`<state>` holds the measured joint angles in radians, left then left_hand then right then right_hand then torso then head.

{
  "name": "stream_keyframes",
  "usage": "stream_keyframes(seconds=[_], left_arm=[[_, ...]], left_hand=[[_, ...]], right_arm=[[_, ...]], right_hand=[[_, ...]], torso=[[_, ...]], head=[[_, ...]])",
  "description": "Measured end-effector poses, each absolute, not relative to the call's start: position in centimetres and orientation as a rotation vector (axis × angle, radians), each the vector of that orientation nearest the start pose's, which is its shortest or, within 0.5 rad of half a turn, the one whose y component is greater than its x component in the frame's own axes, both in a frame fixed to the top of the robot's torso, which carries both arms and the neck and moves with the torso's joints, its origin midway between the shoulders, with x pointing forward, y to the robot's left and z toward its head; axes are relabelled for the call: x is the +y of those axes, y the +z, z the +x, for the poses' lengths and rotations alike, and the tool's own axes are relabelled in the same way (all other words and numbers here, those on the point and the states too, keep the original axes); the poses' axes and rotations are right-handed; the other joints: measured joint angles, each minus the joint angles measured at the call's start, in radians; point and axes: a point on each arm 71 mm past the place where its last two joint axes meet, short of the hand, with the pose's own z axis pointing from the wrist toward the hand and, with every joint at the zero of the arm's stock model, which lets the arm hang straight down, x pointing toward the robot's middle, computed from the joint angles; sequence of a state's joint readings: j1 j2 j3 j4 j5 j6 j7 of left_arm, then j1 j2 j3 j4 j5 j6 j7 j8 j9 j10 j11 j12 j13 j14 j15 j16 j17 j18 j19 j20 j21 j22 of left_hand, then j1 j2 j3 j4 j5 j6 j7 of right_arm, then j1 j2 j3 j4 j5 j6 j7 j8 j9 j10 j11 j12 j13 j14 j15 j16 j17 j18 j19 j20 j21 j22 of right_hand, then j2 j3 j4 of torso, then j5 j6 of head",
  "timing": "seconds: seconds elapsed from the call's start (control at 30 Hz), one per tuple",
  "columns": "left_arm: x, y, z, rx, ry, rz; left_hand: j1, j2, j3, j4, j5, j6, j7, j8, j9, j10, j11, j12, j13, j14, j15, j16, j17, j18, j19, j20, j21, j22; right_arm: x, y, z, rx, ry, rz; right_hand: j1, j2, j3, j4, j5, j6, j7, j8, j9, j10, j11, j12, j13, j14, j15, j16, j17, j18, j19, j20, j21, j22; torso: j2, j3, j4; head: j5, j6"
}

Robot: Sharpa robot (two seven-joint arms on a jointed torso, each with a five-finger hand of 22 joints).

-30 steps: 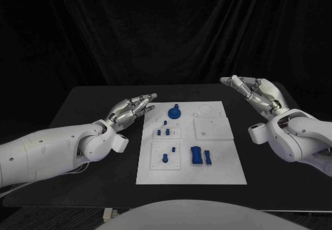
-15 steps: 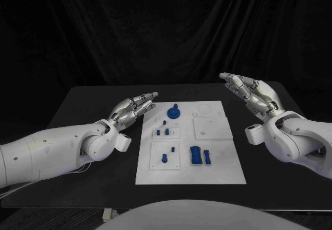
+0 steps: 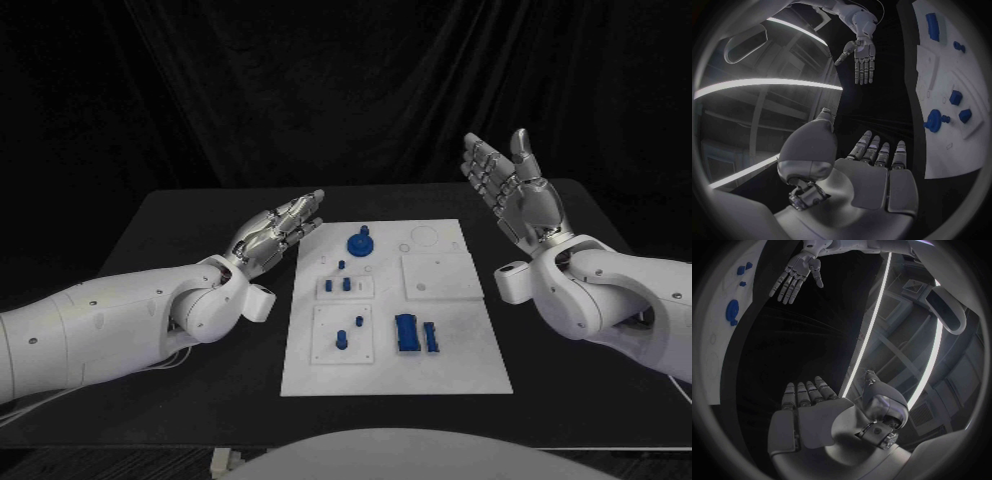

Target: Assemble the parts on the task board

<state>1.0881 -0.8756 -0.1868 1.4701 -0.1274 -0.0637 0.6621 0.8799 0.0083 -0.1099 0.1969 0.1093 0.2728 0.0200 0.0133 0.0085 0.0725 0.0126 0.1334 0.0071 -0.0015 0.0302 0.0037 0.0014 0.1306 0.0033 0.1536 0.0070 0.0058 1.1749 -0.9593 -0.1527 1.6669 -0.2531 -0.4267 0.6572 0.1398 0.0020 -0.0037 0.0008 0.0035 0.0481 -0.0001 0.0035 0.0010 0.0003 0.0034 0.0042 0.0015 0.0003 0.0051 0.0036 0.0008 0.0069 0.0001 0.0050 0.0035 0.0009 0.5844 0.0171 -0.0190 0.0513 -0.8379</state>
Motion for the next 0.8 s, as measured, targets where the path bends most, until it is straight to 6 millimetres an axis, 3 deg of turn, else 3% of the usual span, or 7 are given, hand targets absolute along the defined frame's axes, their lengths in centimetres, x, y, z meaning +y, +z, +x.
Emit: stream_keyframes(seconds=[0.17, 0.37, 0.5, 0.53, 0.6, 0.67, 0.8], left_arm=[[21.6, -25.4, 44.7, 1.467, -1.7, -0.96], [20.1, -24.0, 45.4, 1.388, -1.615, -1.001], [19.3, -23.0, 45.8, 1.328, -1.531, -1.046], [19.1, -22.9, 45.9, 1.317, -1.512, -1.056], [19.0, -22.6, 46.0, 1.298, -1.472, -1.079], [18.8, -22.4, 46.1, 1.278, -1.428, -1.103], [18.8, -22.2, 46.2, 1.254, -1.366, -1.136]], left_hand=[[-0.159, -0.005, 0.031, -0.038, -0.033, -0.049, -0.012, -0.005, -0.004, -0.037, -0.009, -0.024, -0.003, 0.001, -0.012, 0.0, 0.0, -0.016, -0.001, -0.027, 0.0, -0.002], [-0.323, -0.007, 0.08, -0.074, -0.081, -0.1, -0.017, -0.009, -0.006, -0.057, -0.011, -0.072, -0.005, 0.0, -0.018, 0.0, 0.0, -0.032, -0.002, -0.052, 0.0, -0.004], [-0.407, -0.008, 0.097, -0.091, -0.091, -0.125, -0.018, -0.009, -0.007, -0.06, -0.014, -0.101, -0.006, 0.004, -0.022, 0.0, 0.0, -0.071, -0.003, -0.09, 0.0, -0.004], [-0.427, -0.008, 0.1, -0.094, -0.095, -0.132, -0.019, -0.009, -0.007, -0.06, -0.014, -0.105, -0.006, 0.004, -0.021, 0.0, 0.0, -0.087, -0.004, -0.1, 0.0, -0.004], [-0.463, -0.008, 0.105, -0.1, -0.099, -0.141, -0.019, -0.009, -0.007, -0.065, -0.012, -0.111, -0.006, 0.004, -0.021, 0.0, 0.0, -0.086, -0.003, -0.115, 0.0, -0.004], [-0.496, -0.008, 0.105, -0.122, -0.099, -0.152, -0.02, -0.009, -0.007, -0.066, -0.012, -0.119, -0.006, 0.004, -0.021, 0.0, 0.0, -0.102, -0.004, -0.124, 0.0, -0.004], [-0.55, -0.008, 0.107, -0.155, -0.103, -0.166, -0.02, -0.009, -0.007, -0.066, -0.012, -0.124, -0.006, 0.004, -0.021, 0.0, 0.0, -0.102, -0.004, -0.134, -0.004, -0.004]], right_arm=[[-20.1, -20.0, 45.0, 1.277, 1.501, 0.844], [-18.7, -21.1, 45.8, 1.235, 1.412, 1.014], [-18.6, -21.7, 46.1, 1.22, 1.345, 1.102], [-18.6, -21.8, 46.1, 1.219, 1.333, 1.115], [-18.7, -21.9, 46.1, 1.218, 1.313, 1.135], [-18.9, -22.0, 46.2, 1.217, 1.296, 1.151], [-19.0, -22.1, 46.2, 1.216, 1.278, 1.169]], right_hand=[[-0.13, -0.002, 0.001, -0.001, 0.0, -0.044, 0.0, 0.0, 0.0, 0.0, 0.0, -0.001, 0.0, 0.0, 0.0, 0.0, 0.0, 0.0, 0.0, 0.0, 0.0, 0.0], [-0.134, -0.003, 0.001, -0.001, 0.0, -0.044, 0.0, 0.0, 0.0, 0.0, 0.0, -0.001, -0.001, 0.0, 0.0, 0.0, 0.0, 0.0, 0.0, 0.0, 0.0, 0.0], [-0.134, -0.003, 0.001, -0.001, 0.0, -0.044, 0.0, 0.0, 0.0, 0.0, 0.0, -0.001, -0.001, 0.0, 0.0, 0.0, 0.0, 0.0, 0.0, 0.0, 0.0, 0.0], [-0.134, -0.003, 0.001, -0.001, 0.0, -0.044, 0.0, 0.0, 0.0, 0.0, 0.0, -0.001, -0.001, 0.0, 0.0, 0.0, 0.0, 0.0, 0.0, 0.0, 0.0, 0.0], [-0.134, -0.003, 0.001, -0.001, 0.0, -0.044, 0.0, 0.0, 0.0, 0.0, 0.0, -0.001, 0.0, 0.0, 0.0, 0.0, 0.0, 0.0, 0.0, 0.0, 0.0, 0.0], [-0.134, -0.003, 0.001, -0.001, 0.0, -0.044, 0.0, 0.0, 0.0, 0.0, 0.0, -0.001, 0.0, 0.0, 0.0, 0.0, 0.0, 0.0, 0.0, 0.0, 0.0, 0.0], [-0.134, -0.003, 0.001, -0.001, 0.0, -0.044, 0.0, 0.0, 0.0, 0.0, 0.0, -0.001, 0.0, 0.0, 0.0, 0.0, 0.0, 0.0, 0.0, 0.0, 0.0, 0.0]], torso=[[-0.007, -0.0033, 0.0037], [-0.021, -0.009, 0.0099], [-0.029, -0.0127, 0.0138], [-0.031, -0.0132, 0.0146], [-0.034, -0.0145, 0.0161], [-0.036, -0.0152, 0.0172], [-0.038, -0.0162, 0.0183]], head=[[-0.012, 0.058], [-0.032, 0.15], [-0.042, 0.196], [-0.044, 0.204], [-0.047, 0.219], [-0.049, 0.228], [-0.051, 0.236]])
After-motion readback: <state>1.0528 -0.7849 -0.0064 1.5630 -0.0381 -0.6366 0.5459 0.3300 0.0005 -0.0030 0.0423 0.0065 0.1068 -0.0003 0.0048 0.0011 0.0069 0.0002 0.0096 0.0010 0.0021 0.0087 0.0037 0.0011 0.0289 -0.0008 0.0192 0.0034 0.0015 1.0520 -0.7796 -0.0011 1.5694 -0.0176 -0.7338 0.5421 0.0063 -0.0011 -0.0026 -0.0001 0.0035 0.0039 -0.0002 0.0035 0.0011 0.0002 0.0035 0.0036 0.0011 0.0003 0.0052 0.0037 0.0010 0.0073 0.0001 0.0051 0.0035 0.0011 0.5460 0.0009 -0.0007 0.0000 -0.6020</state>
